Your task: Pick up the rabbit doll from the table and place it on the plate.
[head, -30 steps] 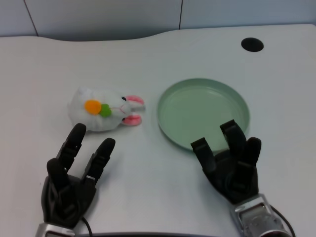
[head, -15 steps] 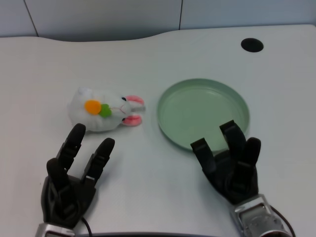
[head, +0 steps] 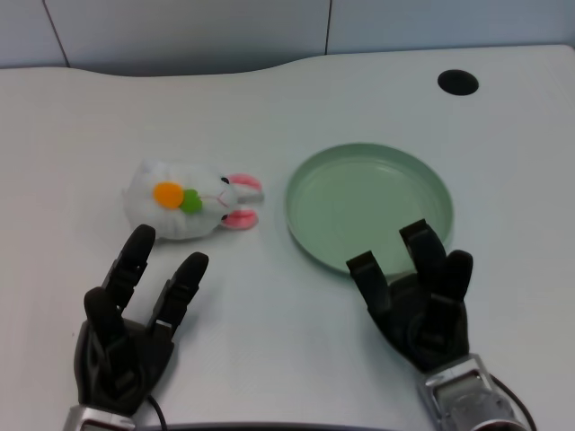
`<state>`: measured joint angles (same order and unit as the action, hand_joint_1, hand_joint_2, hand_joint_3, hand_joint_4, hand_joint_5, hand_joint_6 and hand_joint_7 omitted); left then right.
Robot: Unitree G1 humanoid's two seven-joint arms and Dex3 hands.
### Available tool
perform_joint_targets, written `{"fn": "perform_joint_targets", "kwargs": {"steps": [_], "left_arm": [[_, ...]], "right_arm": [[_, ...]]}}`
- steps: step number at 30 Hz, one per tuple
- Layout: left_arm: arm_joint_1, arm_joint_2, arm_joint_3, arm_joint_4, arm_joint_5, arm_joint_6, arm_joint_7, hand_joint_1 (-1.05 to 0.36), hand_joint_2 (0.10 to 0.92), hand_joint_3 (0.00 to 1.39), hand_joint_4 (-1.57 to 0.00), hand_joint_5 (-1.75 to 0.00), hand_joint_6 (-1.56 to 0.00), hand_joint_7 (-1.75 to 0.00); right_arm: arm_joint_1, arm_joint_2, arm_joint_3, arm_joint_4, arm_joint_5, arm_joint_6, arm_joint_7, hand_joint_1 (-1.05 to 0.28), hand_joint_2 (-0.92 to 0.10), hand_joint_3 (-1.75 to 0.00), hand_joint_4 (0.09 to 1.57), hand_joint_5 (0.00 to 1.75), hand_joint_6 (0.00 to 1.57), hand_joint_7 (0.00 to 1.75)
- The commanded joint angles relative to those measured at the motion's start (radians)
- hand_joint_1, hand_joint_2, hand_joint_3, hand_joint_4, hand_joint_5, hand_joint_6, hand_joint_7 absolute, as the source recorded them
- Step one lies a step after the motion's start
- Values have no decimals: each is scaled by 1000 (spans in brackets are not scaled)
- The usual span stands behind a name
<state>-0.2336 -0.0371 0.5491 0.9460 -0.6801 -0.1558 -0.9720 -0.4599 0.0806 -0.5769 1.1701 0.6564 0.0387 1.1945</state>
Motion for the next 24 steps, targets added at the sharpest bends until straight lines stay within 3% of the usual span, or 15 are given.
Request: {"fn": "perform_joint_targets", "kwargs": {"steps": [1, 4, 9, 10, 14, 17, 19, 21, 23, 24], "left_arm": [[67, 19, -9, 40, 63, -117, 33, -705, 921, 344, -459, -591, -559, -6], [56, 48, -38, 34, 139, -278, 52, -683, 921, 243, -499, -565, -580, -14], [7, 172, -129, -23, 349, -615, 117, -681, 921, 111, -571, -425, -589, -6], [-10, 214, -154, -31, 404, -663, 140, -686, 921, 75, -577, -378, -583, -4], [-76, 338, -243, -14, 578, -816, 244, -635, 913, 23, -521, -182, -497, 0], [-159, 446, -309, 16, 851, -933, 491, -655, 874, 4, -531, -144, -465, 0], [-214, 501, -355, 32, 1019, -974, 666, -680, 849, 1, -491, -105, -437, 0], [-239, 530, -396, 54, 1112, -991, 791, -690, 838, 0, -470, -84, -424, 0], [-250, 547, -436, 77, 1165, -998, 888, -692, 836, 0, -468, -76, -421, 0], [-303, 582, -498, 64, 1285, -941, 1006, -693, 836, 0, -468, -73, -421, 0]], "right_arm": [[37, 5, -6, 26, -2, 0, -11, -507, -873, -22, 993, 1746, 830, 1746], [32, 6, -5, 24, -6, -20, -12, -519, -891, -32, 996, 1746, 820, 1746], [19, 3, -8, 32, -2, 1, -28, -497, -866, -17, 984, 1746, 820, 1746], [18, 6, -10, 31, -1, 0, -39, -491, -865, -16, 983, 1746, 822, 1746], [14, 8, -14, 37, 2, -11, -21, -462, -877, -21, 956, 1746, 802, 1746], [11, 9, -17, 37, 2, -21, -27, -472, -882, -22, 947, 1746, 797, 1746], [6, 6, -22, 45, 5, -26, -5, -465, -897, -28, 935, 1746, 779, 1746], [4, 4, -26, 50, 5, -27, 6, -461, -906, -31, 928, 1746, 768, 1746], [2, 4, -28, 53, 3, -28, 9, -460, -907, -31, 925, 1746, 765, 1746], [-1, 3, -29, 52, 0, -35, -3, -460, -908, -31, 925, 1746, 765, 1746]]}}
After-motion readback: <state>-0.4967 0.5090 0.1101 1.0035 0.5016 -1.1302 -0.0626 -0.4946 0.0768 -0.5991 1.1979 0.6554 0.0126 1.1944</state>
